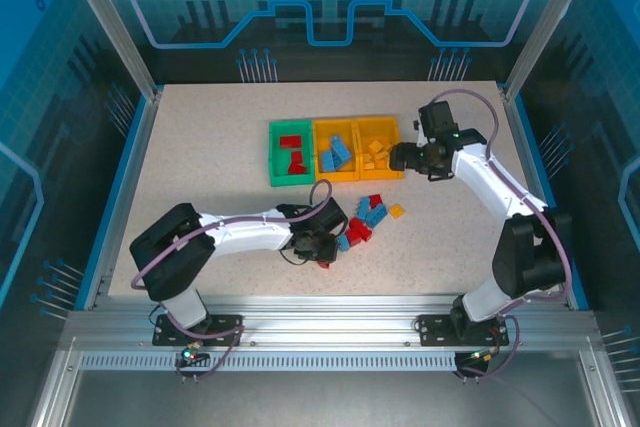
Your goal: Sort the legos into containers by color
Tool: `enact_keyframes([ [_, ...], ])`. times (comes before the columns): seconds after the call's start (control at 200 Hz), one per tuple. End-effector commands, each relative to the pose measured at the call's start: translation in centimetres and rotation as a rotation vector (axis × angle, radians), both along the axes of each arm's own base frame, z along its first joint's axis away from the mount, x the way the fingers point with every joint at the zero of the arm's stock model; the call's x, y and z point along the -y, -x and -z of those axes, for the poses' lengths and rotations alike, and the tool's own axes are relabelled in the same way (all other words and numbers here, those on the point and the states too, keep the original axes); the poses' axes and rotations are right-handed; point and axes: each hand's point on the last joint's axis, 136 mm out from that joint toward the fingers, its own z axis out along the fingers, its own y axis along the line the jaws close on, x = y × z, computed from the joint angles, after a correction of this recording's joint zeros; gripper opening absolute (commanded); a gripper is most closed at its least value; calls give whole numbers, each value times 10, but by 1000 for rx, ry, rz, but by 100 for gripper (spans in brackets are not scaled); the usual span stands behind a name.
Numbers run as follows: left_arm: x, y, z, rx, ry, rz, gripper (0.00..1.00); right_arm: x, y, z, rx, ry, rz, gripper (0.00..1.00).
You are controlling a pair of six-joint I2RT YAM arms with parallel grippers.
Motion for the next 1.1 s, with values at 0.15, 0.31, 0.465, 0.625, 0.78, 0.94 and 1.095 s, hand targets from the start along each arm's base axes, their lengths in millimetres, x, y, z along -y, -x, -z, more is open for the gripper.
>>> enact_keyframes([
  [0.15,-21,-17,-65,119,-11,-27,25,4,30,27,-45,-16,-35,82],
  [0.31,-36,-65,-109,212,44,-57,26,-2,54,52,-125,-38,-88,79],
  [0.465,-56,-122,-139,279,85,-99,28,-6,70,67,-182,-55,-118,76],
  [0.625,-84,-179,-137,279,88,-165,28,-19,89,80,-281,3,-210,76],
  [0.78,-103,-223,-120,247,108,-223,27,-20,102,96,-363,142,-252,76],
  [0.94,-106,-250,-108,242,106,-229,28,-17,104,107,-396,181,-248,73],
  [1.095,-113,-268,-99,241,96,-253,32,-15,98,112,-391,214,-270,72],
])
